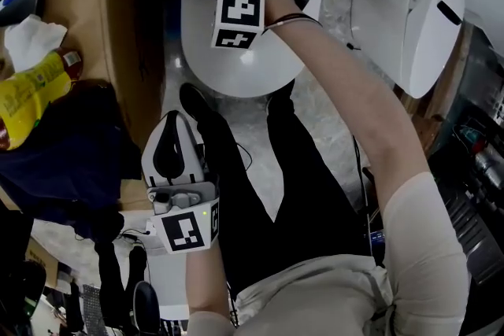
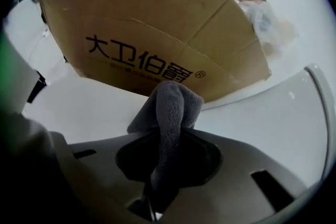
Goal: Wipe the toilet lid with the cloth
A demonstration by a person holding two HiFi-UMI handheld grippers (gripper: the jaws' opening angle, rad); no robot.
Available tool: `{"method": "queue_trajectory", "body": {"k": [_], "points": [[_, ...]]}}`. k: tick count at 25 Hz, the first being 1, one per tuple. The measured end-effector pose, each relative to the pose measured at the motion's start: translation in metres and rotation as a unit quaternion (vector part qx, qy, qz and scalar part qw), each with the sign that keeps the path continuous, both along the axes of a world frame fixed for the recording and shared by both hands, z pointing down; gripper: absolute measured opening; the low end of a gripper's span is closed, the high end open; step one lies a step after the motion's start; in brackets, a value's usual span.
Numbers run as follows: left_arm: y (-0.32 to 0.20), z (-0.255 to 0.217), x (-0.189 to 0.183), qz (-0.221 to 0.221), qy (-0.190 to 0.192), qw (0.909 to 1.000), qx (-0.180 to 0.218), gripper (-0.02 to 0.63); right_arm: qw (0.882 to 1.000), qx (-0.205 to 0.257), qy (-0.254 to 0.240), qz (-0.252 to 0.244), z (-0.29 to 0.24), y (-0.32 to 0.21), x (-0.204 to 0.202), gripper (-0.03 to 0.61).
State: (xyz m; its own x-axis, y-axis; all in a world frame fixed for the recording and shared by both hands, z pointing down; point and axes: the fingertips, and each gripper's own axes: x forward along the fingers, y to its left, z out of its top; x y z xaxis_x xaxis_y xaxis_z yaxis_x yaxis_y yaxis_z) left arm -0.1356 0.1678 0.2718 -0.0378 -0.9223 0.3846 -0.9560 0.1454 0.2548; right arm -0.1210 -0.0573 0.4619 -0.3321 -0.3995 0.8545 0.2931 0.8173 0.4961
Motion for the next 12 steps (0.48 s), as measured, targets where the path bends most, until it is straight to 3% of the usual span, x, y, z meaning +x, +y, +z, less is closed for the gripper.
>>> {"method": "queue_trajectory", "body": {"k": [2, 8, 12], "points": [[-0.004, -0.002, -0.008, -0.002, -0.004, 1.0, 0.003, 0.015, 0.999, 0.044, 0.004, -0.023, -0.003, -0.017, -0.011, 0.067], [-0.004, -0.002, -0.015, 0.011, -0.029, 0.9995, -0.009, 0.015, 0.996, 0.092, -0.004, -0.013, 0.007, -0.054, -0.035, 0.067], [-0.004, -0.002, -0.014, 0.016, -0.029, 0.9994, -0.009, 0.015, 0.996, 0.077, 0.032, 0.006, 0.034, -0.065, -0.031, 0.066]]}}
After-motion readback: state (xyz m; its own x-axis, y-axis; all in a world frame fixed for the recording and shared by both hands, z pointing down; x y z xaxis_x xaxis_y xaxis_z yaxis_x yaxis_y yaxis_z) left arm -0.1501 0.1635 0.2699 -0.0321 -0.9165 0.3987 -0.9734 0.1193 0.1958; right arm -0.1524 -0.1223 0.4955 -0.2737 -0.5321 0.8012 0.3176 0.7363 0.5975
